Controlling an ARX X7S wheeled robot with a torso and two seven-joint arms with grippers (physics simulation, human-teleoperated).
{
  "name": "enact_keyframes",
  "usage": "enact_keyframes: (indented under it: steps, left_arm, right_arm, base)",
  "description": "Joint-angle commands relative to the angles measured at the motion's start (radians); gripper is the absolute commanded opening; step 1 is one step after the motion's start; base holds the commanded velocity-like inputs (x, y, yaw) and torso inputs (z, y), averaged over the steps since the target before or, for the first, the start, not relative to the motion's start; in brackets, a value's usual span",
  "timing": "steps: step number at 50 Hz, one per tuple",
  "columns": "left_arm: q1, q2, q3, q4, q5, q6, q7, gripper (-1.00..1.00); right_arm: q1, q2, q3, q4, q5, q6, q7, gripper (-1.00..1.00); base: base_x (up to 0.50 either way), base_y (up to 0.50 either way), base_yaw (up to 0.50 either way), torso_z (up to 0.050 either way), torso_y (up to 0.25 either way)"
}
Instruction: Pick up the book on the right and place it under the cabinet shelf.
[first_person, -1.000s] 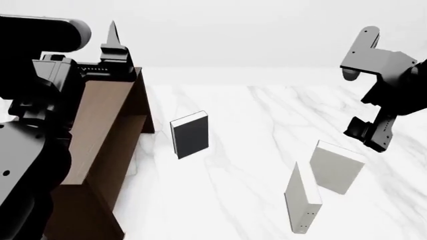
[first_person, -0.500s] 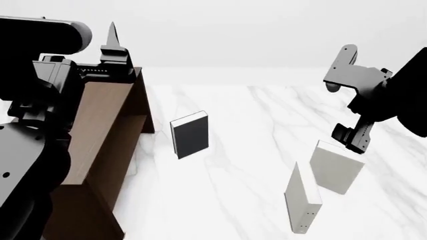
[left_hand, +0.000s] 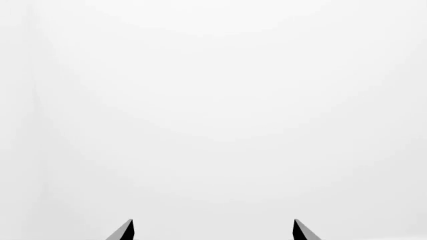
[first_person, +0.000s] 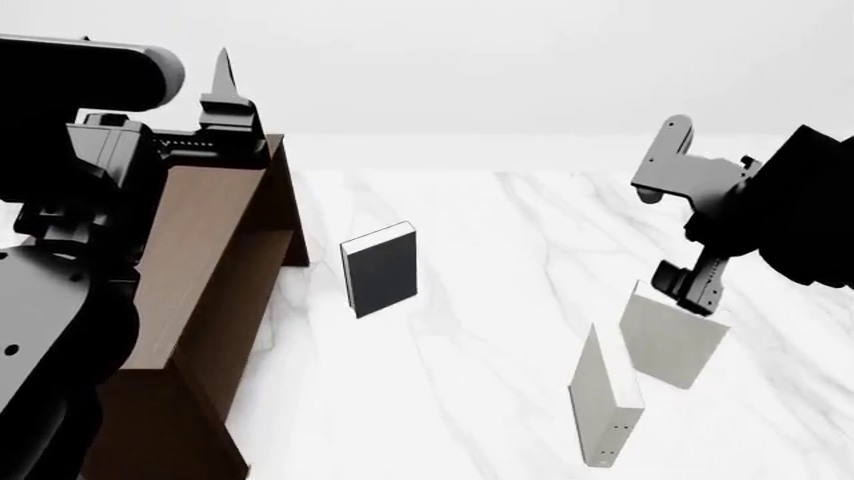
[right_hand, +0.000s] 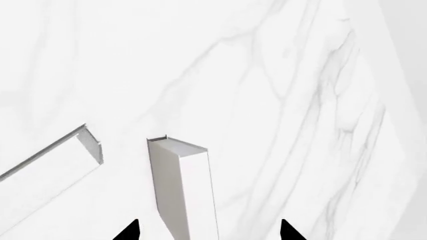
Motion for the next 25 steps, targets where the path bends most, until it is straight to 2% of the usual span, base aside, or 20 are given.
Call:
enact_keyframes:
  steps: [1, 25]
  left_arm:
    - [0.002, -0.006, 0.005, -0.001, -0.002, -0.001, -0.004, 1.00]
    - [0.002, -0.012, 0.012, 0.018, -0.014, -0.021, -0.020, 1.00]
  right_arm:
    - [-0.041, -0.038, 0.007, 0.101, -0.009, -0.072, 0.029, 1.00]
    - [-0.123, -0.059, 0.035, 0.176, 0.014, -0.131, 0.068, 1.00]
  base:
    - [0.00, 0.00, 0.00, 0.000, 0.000]
    - [0.00, 0.00, 0.00, 0.000, 0.000]
